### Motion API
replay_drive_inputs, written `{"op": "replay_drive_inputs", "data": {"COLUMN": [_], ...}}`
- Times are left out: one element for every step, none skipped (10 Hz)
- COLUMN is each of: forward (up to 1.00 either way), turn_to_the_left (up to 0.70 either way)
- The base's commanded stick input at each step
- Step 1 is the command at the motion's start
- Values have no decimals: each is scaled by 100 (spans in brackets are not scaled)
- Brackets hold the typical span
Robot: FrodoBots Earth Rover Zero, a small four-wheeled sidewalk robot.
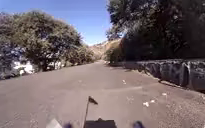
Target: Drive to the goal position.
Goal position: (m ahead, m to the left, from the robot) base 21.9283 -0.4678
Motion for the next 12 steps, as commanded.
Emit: {"op": "replay_drive_inputs", "data": {"forward": [50, 50, 50, 50, 50, 50, 50, 50, 50, 50, 50, 50], "turn_to_the_left": [0, 0, 0, 0, 0, 0, 0, 0, 0, 0, 0, 0]}}
